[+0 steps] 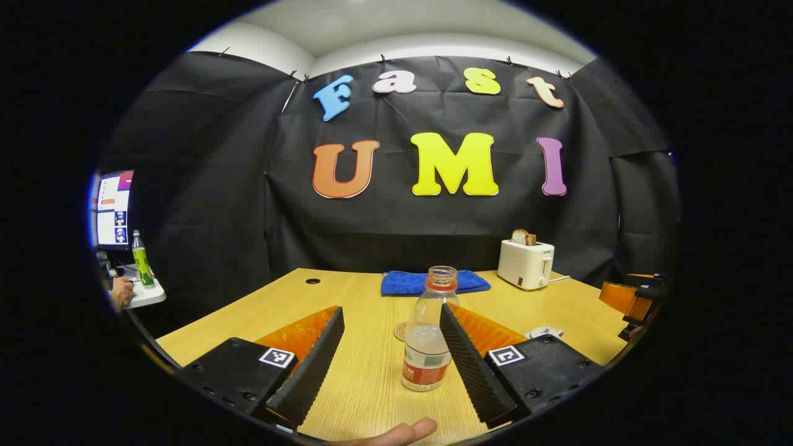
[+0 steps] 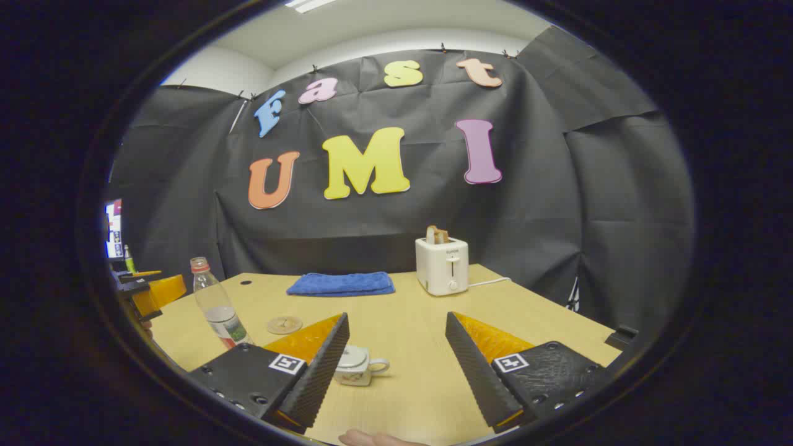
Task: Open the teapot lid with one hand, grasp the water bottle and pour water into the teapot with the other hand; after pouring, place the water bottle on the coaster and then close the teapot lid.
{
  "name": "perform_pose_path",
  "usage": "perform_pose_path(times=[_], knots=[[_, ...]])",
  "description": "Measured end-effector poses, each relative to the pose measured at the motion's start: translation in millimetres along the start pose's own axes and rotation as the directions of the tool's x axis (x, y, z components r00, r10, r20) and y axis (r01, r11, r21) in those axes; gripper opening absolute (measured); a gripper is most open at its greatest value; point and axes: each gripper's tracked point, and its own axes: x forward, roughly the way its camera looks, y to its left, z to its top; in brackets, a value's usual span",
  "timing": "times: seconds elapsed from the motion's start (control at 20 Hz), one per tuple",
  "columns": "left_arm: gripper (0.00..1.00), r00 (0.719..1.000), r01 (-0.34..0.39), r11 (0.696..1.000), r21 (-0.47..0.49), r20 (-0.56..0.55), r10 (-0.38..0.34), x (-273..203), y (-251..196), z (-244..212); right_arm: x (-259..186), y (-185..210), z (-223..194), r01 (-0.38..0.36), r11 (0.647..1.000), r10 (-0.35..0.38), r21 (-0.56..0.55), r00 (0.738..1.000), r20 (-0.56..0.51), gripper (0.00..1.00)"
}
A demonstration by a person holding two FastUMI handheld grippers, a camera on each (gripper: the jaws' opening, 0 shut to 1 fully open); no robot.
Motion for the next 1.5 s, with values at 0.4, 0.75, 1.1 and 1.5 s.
perform_pose_path(times=[0.4,0.75,1.1,1.5], knots=[[0.98,0.999,0.033,0.999,-0.004,-0.026,-0.033,0,-5,-17,14,8,-18,-0.008,0.999,0.006,-0.043,0.999,-0.035,0.92],[0.97,0.997,0.05,0.999,-0.008,-0.053,-0.05,5,-4,-37,33,22,-38,-0.024,0.997,0.019,-0.069,0.997,-0.078,0.95],[0.98,0.998,0.058,0.997,-0.052,0.032,-0.056,3,-5,-26,51,38,-55,-0.036,0.99,0.023,-0.135,0.995,-0.097,0.96],[0.98,1.0,0.029,0.999,-0.042,-0.001,-0.029,10,4,-44,79,58,-80,-0.058,0.985,0.034,-0.163,0.989,-0.145,0.88]])
